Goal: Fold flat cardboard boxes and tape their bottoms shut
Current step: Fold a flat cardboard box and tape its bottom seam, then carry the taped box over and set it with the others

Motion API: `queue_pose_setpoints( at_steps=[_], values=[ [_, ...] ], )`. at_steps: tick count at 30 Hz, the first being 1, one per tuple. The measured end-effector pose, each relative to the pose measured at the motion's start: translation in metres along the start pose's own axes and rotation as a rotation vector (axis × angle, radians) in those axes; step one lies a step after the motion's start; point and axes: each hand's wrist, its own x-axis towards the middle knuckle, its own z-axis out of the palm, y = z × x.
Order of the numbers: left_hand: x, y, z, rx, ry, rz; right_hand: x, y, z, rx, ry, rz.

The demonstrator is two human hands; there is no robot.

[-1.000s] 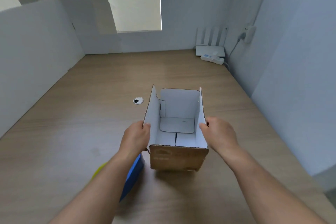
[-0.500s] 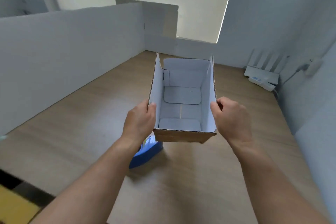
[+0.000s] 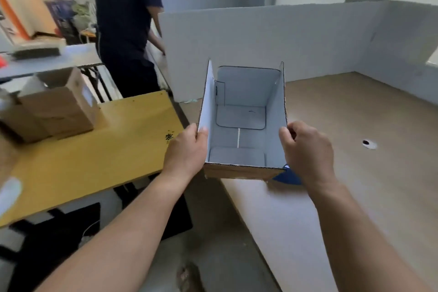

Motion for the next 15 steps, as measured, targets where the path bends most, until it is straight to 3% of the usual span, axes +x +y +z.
queue_pose_setpoints(
  at_steps=[5, 15],
  values=[
    [-0.022, -0.057, -0.057, 0.094, 0.103, -0.177, -0.020, -0.064, 0.043, 0.049, -0.136, -0.183],
    [-0.034, -0.165, -0.162, 0.102, 0.239, -0.363, -0.049, -0.199, 0.123, 0.065, -0.322, -0.317]
  ],
)
